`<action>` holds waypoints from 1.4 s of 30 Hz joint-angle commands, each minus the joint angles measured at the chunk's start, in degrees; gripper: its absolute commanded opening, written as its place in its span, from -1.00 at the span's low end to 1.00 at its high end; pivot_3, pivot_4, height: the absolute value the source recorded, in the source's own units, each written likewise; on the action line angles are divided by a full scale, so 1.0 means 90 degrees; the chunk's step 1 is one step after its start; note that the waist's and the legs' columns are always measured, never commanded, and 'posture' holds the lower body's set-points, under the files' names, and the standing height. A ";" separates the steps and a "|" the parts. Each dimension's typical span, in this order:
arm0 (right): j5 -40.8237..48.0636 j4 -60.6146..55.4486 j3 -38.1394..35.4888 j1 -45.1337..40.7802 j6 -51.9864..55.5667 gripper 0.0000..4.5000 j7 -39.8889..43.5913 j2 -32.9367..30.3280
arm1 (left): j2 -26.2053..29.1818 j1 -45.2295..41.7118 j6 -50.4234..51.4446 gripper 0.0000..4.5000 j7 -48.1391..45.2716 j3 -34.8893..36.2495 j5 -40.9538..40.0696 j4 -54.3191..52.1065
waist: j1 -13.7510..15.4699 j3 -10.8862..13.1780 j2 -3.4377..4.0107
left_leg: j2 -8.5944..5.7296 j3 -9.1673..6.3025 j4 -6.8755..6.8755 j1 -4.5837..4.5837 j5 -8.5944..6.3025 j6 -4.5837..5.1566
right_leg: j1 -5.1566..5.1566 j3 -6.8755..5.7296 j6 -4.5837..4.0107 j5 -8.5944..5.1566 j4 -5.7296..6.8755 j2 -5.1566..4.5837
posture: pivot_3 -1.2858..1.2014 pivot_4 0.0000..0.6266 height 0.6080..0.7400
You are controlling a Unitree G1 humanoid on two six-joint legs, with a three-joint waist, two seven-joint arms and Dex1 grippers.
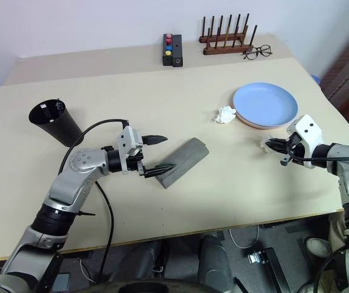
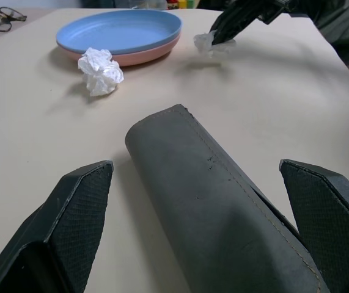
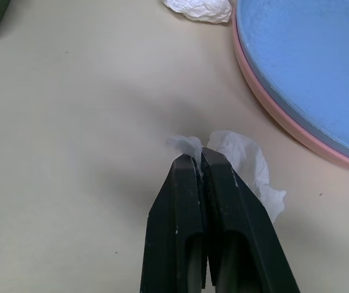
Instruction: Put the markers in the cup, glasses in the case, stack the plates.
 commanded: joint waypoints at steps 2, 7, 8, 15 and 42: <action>0.0036 -0.0024 -0.0158 -0.0077 -0.0088 -0.99 0.0020 -0.0118 | 0.0020 -0.0100 -0.0034 1.00 0.0015 0.0007 -0.0022 -0.0192 | 0.0000 0.0000 0.0000 | 0.0000 0.0000 0.0000 0.0000 0.0000 0.0000 | 0.0000 0.0000 0.0000 0.0000 0.0000 0.0000 | 0.03 -0.52 1.00; 0.0040 -0.0024 -0.0161 -0.0071 -0.0092 -0.99 0.0026 -0.0118 | 0.0018 -0.0092 -0.0029 1.00 0.0019 0.0006 -0.0024 -0.0203 | 0.0000 0.0000 0.0000 | 0.0000 0.0000 0.0000 0.0000 0.0000 0.0000 | 0.0000 0.0000 0.0000 0.0000 0.0000 0.0000 | 0.03 -0.52 1.00; 0.0039 -0.0024 -0.0160 -0.0071 -0.0092 -0.99 0.0026 -0.0118 | 0.0018 -0.0092 -0.0029 1.00 0.0019 0.0006 -0.0024 -0.0203 | 0.0000 0.0000 0.0000 | 0.0000 0.0000 0.0000 0.0000 0.0000 0.0000 | 0.0000 0.0000 0.0000 0.0000 0.0000 0.0000 | 0.03 -0.52 1.00; 0.0042 -0.0037 -0.0163 -0.0057 -0.0079 -0.99 0.0032 -0.0126 | 0.0016 -0.0087 -0.0023 1.00 0.0017 0.0002 -0.0028 -0.0206 | 0.0000 0.0000 0.0000 | 0.0000 0.0000 0.0000 0.0000 0.0000 0.0000 | 0.0000 0.0000 0.0000 0.0000 0.0000 0.0000 | 0.03 -0.52 1.00; 0.0172 -0.0045 -0.0298 -0.0429 -0.0146 -0.99 -0.0052 -0.0085 | -0.0079 -0.0189 -0.0103 1.00 0.0226 0.0111 -0.0047 0.0011 | -0.0002 0.0000 0.0001 | 0.0000 0.0000 0.0000 0.0000 0.0000 0.0000 | 0.0000 0.0000 0.0000 0.0000 0.0000 0.0000 | 0.03 -0.52 1.00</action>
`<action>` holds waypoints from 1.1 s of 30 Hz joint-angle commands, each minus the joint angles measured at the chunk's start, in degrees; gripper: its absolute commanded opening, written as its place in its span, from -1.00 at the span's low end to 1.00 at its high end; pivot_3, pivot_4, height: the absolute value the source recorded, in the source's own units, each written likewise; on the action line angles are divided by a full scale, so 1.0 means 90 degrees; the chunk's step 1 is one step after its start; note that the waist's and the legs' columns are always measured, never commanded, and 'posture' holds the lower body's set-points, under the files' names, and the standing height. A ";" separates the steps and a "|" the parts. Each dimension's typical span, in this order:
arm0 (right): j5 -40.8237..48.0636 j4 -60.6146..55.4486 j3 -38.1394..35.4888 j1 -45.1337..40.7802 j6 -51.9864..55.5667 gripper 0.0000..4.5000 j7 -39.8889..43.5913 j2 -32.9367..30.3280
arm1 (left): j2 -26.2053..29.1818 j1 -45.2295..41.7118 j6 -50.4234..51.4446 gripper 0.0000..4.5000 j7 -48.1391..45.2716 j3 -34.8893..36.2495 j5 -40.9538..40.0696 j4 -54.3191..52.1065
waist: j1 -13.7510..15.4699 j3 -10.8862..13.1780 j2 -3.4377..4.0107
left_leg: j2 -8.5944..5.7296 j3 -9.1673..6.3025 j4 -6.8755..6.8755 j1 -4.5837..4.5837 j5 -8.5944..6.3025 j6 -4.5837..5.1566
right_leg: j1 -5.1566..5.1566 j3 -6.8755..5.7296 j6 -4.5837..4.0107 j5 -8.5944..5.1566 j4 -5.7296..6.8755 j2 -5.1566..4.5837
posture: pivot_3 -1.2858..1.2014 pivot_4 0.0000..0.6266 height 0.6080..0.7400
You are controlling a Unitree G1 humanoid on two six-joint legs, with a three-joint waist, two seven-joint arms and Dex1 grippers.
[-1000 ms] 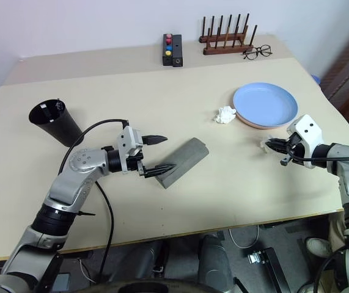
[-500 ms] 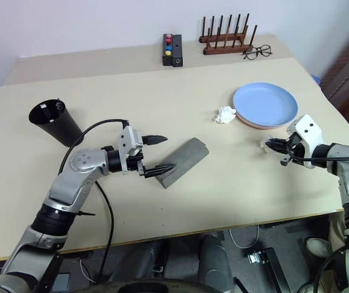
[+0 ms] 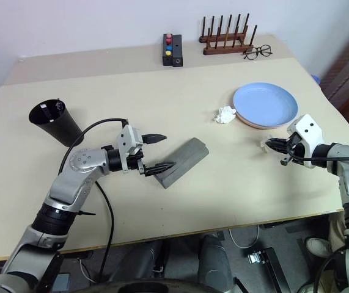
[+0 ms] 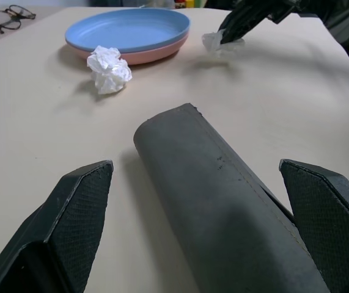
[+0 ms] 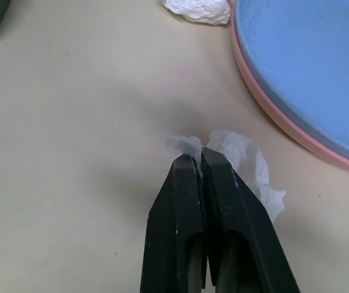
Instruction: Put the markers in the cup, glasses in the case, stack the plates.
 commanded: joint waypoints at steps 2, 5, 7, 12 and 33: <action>0.0193 0.0000 -0.0302 -0.0530 -0.0157 -0.99 -0.0048 -0.0062 | -0.0094 -0.0160 -0.0129 1.00 0.0141 0.0135 -0.0035 -0.0005 | -0.0008 0.0000 0.0000 | 0.0000 0.0001 0.0000 0.0000 0.0000 0.0000 | 0.0000 0.0000 0.0000 0.0000 0.0000 0.0000 | 0.03 -0.52 1.00; 0.0166 0.0117 -0.0253 -0.0726 -0.0234 -0.99 0.0001 -0.0059 | -0.0107 -0.0171 -0.0155 1.00 0.0188 0.0149 -0.0010 0.0024 | -0.0004 0.0000 0.0000 | 0.0001 0.0000 -0.0001 0.0000 0.0000 0.0000 | -0.0001 -0.0001 0.0000 0.0000 0.0000 0.0001 | 0.03 -0.52 1.00; 0.0142 0.0208 -0.0231 -0.0786 -0.0311 -0.99 -0.0001 -0.0044 | -0.0104 -0.0169 -0.0182 1.00 0.0222 0.0151 0.0013 0.0040 | 0.0009 0.0001 -0.0002 | 0.0001 0.0000 -0.0001 0.0000 0.0000 0.0000 | 0.0000 -0.0001 0.0000 0.0000 -0.0001 0.0000 | 0.03 -0.52 1.00; 0.0078 0.0496 -0.0175 -0.0988 -0.0577 -0.99 -0.0069 0.0033 | -0.0125 -0.0203 -0.0235 1.00 0.0375 0.0215 0.0034 0.0096 | -0.0001 0.0001 -0.0001 | -0.0001 0.0000 0.0000 -0.0001 0.0000 0.0000 | 0.0000 -0.0001 0.0000 0.0000 -0.0001 0.0000 | 0.03 -0.52 1.00; -0.0858 0.3824 0.0362 -0.3410 -0.2564 0.74 -0.0794 0.1149 | -0.0168 -0.0031 0.0045 1.00 0.1033 0.0380 0.0035 -0.0367 | -0.0037 0.0001 -0.0001 | 0.0000 0.0002 -0.0004 -0.0001 0.0001 -0.0001 | -0.0004 0.0000 0.0000 0.0000 0.0000 0.0001 | 0.03 -0.52 1.00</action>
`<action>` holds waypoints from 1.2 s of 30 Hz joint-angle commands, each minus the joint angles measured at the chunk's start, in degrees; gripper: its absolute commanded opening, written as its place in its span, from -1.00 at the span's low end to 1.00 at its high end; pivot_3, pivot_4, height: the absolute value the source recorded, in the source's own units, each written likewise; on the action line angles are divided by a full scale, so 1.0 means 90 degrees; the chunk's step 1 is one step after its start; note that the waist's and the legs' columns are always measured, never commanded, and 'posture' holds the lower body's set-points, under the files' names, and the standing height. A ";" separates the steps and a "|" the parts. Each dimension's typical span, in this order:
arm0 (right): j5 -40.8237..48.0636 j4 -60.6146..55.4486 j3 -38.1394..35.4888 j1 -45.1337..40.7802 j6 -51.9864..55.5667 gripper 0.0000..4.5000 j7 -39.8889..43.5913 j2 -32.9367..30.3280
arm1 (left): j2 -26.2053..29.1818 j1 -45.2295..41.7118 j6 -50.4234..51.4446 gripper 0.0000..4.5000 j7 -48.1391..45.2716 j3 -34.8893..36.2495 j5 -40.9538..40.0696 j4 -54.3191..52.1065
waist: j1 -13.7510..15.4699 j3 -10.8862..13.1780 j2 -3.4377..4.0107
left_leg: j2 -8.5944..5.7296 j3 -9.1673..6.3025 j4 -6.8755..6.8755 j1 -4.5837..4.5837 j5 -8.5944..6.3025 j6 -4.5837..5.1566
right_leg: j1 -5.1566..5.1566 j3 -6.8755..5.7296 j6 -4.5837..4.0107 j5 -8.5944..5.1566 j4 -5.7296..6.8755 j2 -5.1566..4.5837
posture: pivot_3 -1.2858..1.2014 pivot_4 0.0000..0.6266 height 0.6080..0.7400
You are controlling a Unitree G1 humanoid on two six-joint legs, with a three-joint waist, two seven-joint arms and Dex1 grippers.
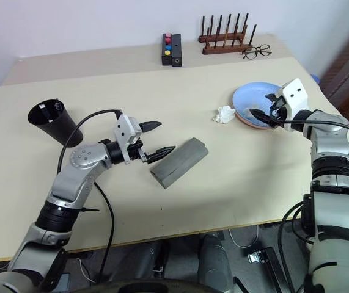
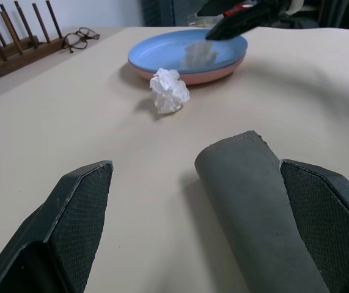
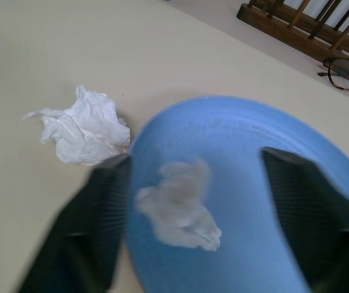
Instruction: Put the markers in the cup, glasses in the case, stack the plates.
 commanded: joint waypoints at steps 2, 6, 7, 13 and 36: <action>0.0291 -0.0410 -0.0135 -0.0160 -0.0084 0.74 0.0481 0.0100 | 0.0065 0.0100 0.0068 1.00 0.0079 0.0180 -0.0087 -0.0341 | -0.0018 0.0000 0.0000 | 0.0000 0.0000 -0.0001 0.0000 0.0000 0.0000 | 0.0000 0.0000 0.0000 0.0000 0.0000 0.0000 | 0.03 -0.52 1.00; 0.0540 -0.1047 -0.0099 0.0058 0.0182 0.74 0.0976 0.0269 | 0.0068 0.0173 0.0136 1.00 0.0120 0.0184 -0.0089 -0.0445 | -0.0024 0.0001 0.0001 | 0.0001 0.0000 -0.0002 0.0000 0.0000 0.0000 | -0.0001 0.0000 0.0000 0.0000 0.0000 0.0000 | 0.03 -0.52 1.00; 0.0575 -0.1174 -0.0080 0.0104 0.0241 0.74 0.1030 0.0320 | 0.0071 0.0188 0.0148 1.00 0.0128 0.0183 -0.0089 -0.0469 | -0.0021 0.0000 0.0001 | 0.0001 -0.0001 -0.0001 0.0000 0.0000 0.0000 | -0.0001 0.0000 0.0000 0.0000 0.0000 0.0000 | 0.03 -0.52 1.00; 0.0492 -0.1251 0.0071 0.0136 0.0246 0.74 0.1087 0.0654 | 0.0079 0.0262 0.0291 1.00 0.0268 0.0243 -0.0087 -0.0633 | -0.0019 0.0000 0.0001 | 0.0000 -0.0001 -0.0001 0.0000 0.0000 0.0000 | -0.0001 0.0000 0.0000 0.0000 0.0000 0.0000 | 0.03 -0.52 1.00; -0.0340 0.0969 0.0478 -0.0879 -0.0843 0.74 0.0547 0.1487 | 0.0495 0.1252 0.1159 1.00 0.1029 0.0781 -0.0186 -0.2267 | -0.0137 0.0001 0.0002 | 0.0000 -0.0003 -0.0005 -0.0001 0.0000 -0.0001 | -0.0004 0.0001 -0.0001 0.0000 0.0002 0.0001 | 0.03 -0.52 1.00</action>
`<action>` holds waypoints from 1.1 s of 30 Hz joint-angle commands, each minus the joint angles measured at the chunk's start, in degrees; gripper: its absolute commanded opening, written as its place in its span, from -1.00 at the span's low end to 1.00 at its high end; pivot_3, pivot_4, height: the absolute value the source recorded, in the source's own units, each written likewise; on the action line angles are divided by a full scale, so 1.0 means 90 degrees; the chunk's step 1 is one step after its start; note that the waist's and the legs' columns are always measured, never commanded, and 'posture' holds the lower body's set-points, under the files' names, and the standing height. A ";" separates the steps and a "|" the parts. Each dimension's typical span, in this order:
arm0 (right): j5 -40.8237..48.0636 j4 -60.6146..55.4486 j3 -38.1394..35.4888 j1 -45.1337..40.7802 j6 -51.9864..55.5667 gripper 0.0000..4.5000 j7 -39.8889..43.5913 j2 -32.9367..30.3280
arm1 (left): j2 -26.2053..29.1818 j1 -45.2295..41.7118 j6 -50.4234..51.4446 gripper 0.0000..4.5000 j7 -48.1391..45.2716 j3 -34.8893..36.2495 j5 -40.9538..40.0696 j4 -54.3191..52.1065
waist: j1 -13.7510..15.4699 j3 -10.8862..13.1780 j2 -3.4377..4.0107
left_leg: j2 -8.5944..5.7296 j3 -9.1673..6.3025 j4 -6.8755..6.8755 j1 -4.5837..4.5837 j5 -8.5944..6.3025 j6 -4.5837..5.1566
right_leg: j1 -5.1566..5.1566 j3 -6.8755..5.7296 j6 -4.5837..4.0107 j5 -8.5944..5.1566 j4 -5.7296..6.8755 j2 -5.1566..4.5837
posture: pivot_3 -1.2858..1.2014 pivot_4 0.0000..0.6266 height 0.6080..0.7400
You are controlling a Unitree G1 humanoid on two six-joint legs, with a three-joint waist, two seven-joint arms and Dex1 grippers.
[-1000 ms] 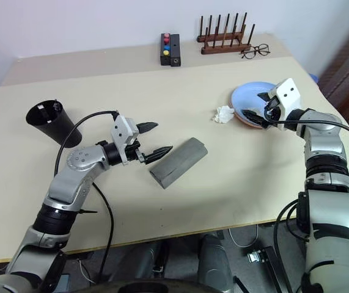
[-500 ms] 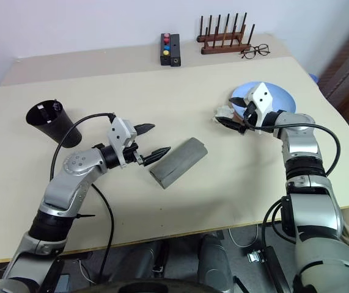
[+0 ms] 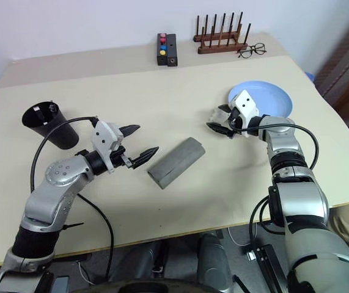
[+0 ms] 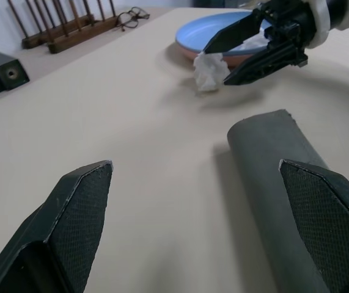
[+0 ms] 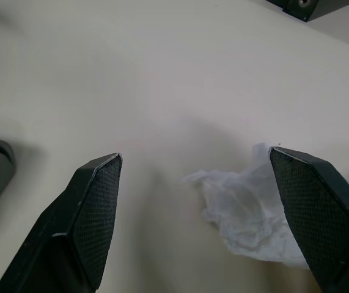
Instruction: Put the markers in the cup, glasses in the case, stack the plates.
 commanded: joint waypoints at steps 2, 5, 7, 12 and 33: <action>-0.0105 0.0095 -0.0019 -0.0298 -0.0231 0.74 -0.0163 0.0098 | 0.0068 0.0048 0.0064 1.00 0.0099 0.0145 -0.0108 -0.0364 | -0.0003 0.0000 0.0000 | 0.0000 0.0000 0.0000 0.0000 0.0000 0.0000 | 0.0000 0.0000 0.0000 0.0000 0.0000 0.0000 | 0.03 -0.52 1.00; -0.0228 0.0153 -0.0003 -0.0352 -0.0319 0.74 -0.0342 0.0143 | 0.0098 0.0094 0.0100 1.00 0.0133 0.0134 -0.0118 -0.0420 | -0.0005 0.0000 0.0000 | 0.0000 0.0000 -0.0001 0.0000 0.0000 0.0000 | -0.0001 0.0000 0.0000 0.0000 0.0000 0.0001 | 0.03 -0.52 1.00; -0.0290 0.0186 0.0007 -0.0357 -0.0356 0.74 -0.0402 0.0152 | 0.0106 0.0101 0.0112 1.00 0.0150 0.0125 -0.0124 -0.0437 | 0.0001 0.0000 0.0000 | 0.0000 0.0000 0.0000 0.0000 0.0000 0.0000 | 0.0000 0.0001 0.0000 0.0000 0.0000 0.0001 | 0.03 -0.52 1.00; -0.0486 0.0263 0.0079 -0.0282 -0.0456 0.74 -0.0549 0.0134 | 0.0107 0.0096 0.0131 1.00 0.0169 0.0104 -0.0125 -0.0468 | -0.0007 0.0000 0.0000 | 0.0000 0.0000 -0.0001 0.0000 0.0000 0.0000 | -0.0001 0.0001 0.0000 0.0000 0.0000 0.0001 | 0.03 -0.52 1.00; -0.0870 0.0412 0.0184 -0.0216 -0.0545 -0.98 -0.1082 -0.0094 | 0.0104 0.0064 0.0176 1.00 0.0133 0.0030 -0.0107 -0.0492 | -0.0006 0.0000 0.0000 | 0.0000 0.0000 -0.0002 0.0000 0.0000 -0.0001 | -0.0001 0.0001 0.0000 0.0000 0.0000 0.0001 | 0.03 -0.52 1.00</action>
